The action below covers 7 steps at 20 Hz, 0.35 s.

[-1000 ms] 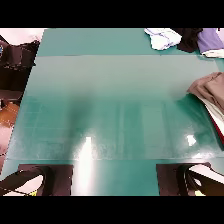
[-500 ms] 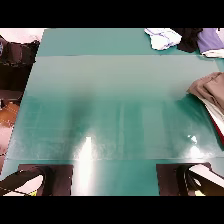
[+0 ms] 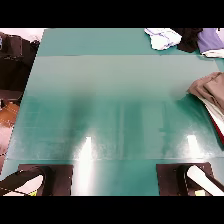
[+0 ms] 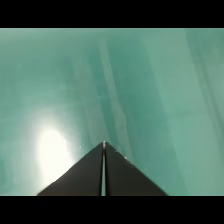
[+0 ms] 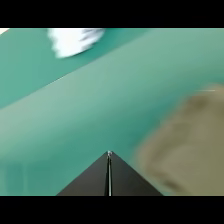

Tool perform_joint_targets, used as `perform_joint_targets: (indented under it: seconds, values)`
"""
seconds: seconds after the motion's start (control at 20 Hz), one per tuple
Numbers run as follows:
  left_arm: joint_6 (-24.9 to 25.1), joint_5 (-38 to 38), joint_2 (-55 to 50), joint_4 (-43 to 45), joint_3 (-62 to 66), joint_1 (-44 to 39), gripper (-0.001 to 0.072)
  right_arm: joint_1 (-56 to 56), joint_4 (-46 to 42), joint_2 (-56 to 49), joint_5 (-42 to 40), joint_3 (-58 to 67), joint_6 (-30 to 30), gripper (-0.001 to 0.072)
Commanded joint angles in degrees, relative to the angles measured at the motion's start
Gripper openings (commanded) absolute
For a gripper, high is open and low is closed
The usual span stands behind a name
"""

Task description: Fold the shirts.

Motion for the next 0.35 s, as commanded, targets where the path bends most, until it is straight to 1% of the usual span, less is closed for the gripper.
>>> perform_joint_targets:
  seconds: [0.0, 0.15, 0.3]
  values:
    - [0.00, 1.53, -0.04, 0.02, 0.00, 0.02, 0.0034, 14.03, 0.72, 1.29, 0.28, 0.11, 0.02, 0.0019]
    - [0.02, 1.53, -0.04, 0.02, 0.00, 0.02, 0.0034, 22.25, -0.39, 1.29, -0.59, 0.11, 0.02, 0.0019]
    - [0.02, 1.53, -0.04, 0.02, 0.00, 0.02, 0.0035, 25.97, -0.31, 1.22, -1.81, 0.11, 0.02, 0.0018]
